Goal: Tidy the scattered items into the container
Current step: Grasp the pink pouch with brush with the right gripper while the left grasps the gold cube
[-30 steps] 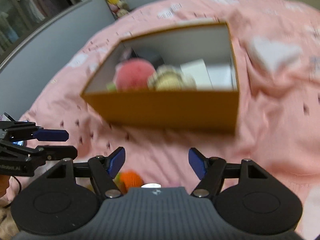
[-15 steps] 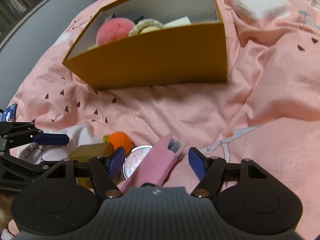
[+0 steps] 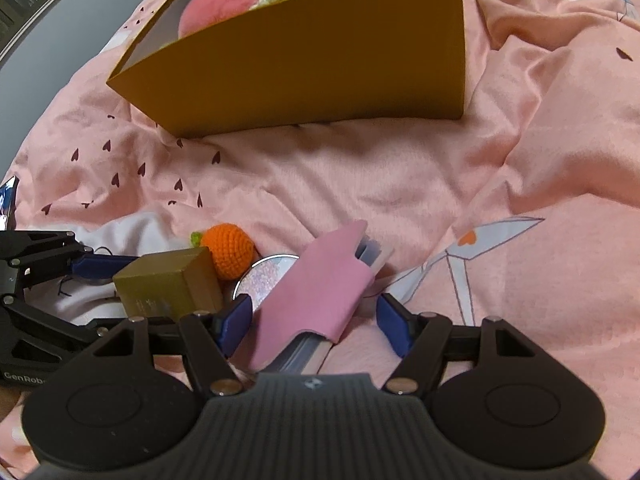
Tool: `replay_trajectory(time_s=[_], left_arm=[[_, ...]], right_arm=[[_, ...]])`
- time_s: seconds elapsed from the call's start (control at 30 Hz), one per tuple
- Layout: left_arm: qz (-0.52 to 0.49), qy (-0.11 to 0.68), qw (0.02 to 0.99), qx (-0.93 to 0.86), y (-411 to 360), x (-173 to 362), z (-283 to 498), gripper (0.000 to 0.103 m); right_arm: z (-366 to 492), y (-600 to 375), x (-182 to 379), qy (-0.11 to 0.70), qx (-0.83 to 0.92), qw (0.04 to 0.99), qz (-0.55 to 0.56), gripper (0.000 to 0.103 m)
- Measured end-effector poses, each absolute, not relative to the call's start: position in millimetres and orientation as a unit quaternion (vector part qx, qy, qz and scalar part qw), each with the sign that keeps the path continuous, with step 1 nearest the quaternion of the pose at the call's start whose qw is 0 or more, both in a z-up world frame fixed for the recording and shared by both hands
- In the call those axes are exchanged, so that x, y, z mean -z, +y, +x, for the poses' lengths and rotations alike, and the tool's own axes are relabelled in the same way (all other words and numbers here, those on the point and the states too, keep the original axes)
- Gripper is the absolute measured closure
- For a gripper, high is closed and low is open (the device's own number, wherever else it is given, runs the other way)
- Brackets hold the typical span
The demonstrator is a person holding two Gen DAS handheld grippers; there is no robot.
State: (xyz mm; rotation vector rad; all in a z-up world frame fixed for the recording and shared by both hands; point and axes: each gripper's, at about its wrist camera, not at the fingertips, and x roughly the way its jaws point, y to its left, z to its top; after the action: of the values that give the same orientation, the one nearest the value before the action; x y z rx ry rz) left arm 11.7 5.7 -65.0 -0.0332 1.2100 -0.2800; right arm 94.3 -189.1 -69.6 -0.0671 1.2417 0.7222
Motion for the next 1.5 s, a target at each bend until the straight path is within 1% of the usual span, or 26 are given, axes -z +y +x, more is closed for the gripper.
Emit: replay_trajectory(time_s=[0.13, 0.3, 0.43, 0.57, 0.77, 0.93, 1.1, 1.23, 1.3, 1.43, 1.5], left_arm=[[-0.021, 0.567, 0.813, 0.133, 6, 67, 12, 0.029], [-0.025, 0.567, 0.813, 0.134, 7, 69, 13, 0.029], [-0.027, 0.564, 0.814, 0.135, 7, 69, 12, 0.029], [-0.034, 0.552, 0.822, 0.14, 8, 67, 10, 0.035], [-0.028, 0.535, 0.831, 0.153, 5, 63, 8, 0.04], [-0.026, 0.528, 0.834, 0.158, 3, 62, 8, 0.045], [-0.028, 0.517, 0.839, 0.168, 2, 59, 5, 0.05], [-0.027, 0.52, 0.837, 0.17, 1, 60, 7, 0.049], [-0.028, 0.523, 0.835, 0.168, 0, 62, 10, 0.045], [-0.036, 0.531, 0.831, 0.163, 1, 70, 16, 0.043], [-0.046, 0.539, 0.825, 0.165, 2, 75, 18, 0.041]], right_arm=[[94, -188, 70, 0.568, -0.333, 0.752, -0.031, 0.035], [93, -188, 70, 0.566, -0.337, 0.752, -0.025, 0.045], [91, -186, 67, 0.56, -0.342, 0.754, -0.028, 0.049], [88, -186, 61, 0.548, -0.355, 0.757, -0.02, 0.056], [86, -186, 56, 0.539, -0.379, 0.752, -0.005, 0.058], [84, -181, 57, 0.543, -0.385, 0.746, -0.015, 0.059], [85, -182, 61, 0.549, -0.376, 0.746, -0.02, 0.062], [86, -183, 62, 0.552, -0.372, 0.745, -0.018, 0.063], [86, -182, 62, 0.552, -0.372, 0.746, -0.021, 0.063], [86, -181, 62, 0.552, -0.372, 0.746, -0.026, 0.062], [86, -181, 62, 0.553, -0.372, 0.745, -0.027, 0.062]])
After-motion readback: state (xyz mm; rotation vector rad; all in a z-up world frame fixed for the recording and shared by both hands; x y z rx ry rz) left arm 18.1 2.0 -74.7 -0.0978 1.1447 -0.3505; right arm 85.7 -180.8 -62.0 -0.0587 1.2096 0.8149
